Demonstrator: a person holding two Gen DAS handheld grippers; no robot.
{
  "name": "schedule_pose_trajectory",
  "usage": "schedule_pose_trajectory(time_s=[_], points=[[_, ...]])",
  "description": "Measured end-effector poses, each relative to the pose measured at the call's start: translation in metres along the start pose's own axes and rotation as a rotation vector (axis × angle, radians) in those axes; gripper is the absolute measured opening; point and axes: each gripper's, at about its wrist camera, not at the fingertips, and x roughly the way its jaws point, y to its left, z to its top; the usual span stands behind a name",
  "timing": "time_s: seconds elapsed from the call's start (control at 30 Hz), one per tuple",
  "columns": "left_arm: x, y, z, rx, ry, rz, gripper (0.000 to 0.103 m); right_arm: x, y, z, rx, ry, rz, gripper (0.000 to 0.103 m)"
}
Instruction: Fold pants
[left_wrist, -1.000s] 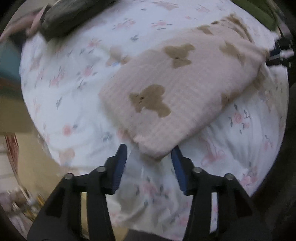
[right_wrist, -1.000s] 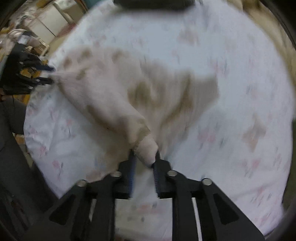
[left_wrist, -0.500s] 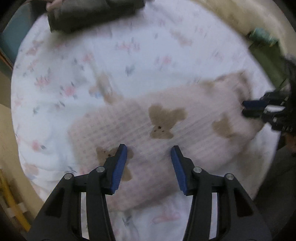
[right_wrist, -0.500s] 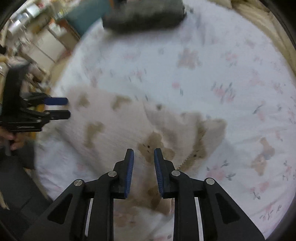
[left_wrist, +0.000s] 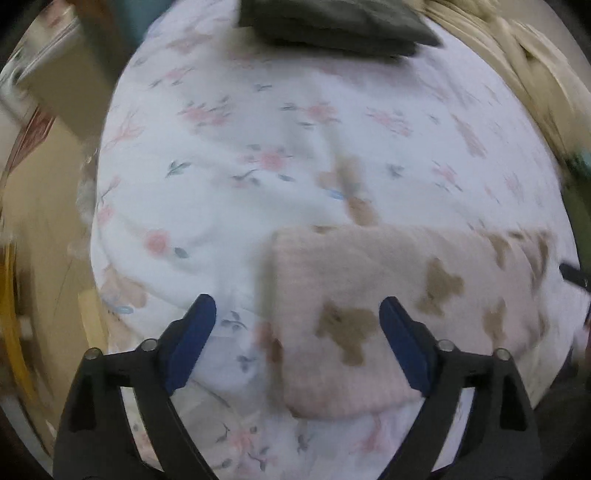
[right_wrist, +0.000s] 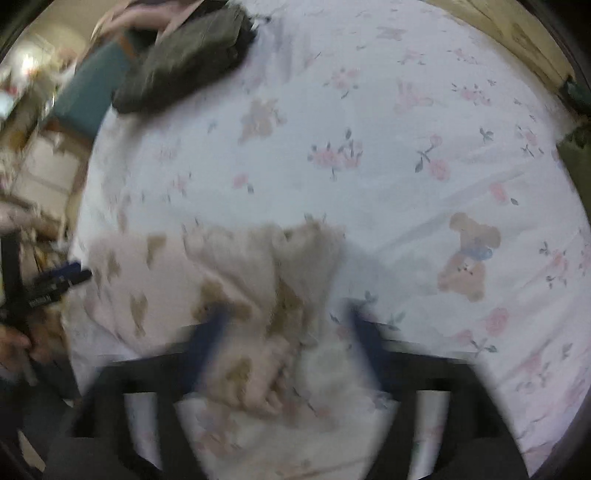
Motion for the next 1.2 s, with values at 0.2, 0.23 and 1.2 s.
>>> schedule_pose_trajectory(time_s=[0.2, 0.23, 1.2], points=[[0.035, -0.006, 0.004, 0.016, 0.026, -0.053, 0.088, 0.046, 0.007, -0.002, 0.006, 0.12, 0.018, 0.093], [0.037, -0.007, 0.005, 0.013, 0.011, -0.058, 0.088, 0.051, 0.009, -0.003, -0.002, 0.135, 0.027, 0.093], [-0.106, 0.01, 0.203, 0.078, -0.354, -0.2, 0.009, -0.043, 0.139, 0.201, -0.338, -0.284, 0.201, 0.017]])
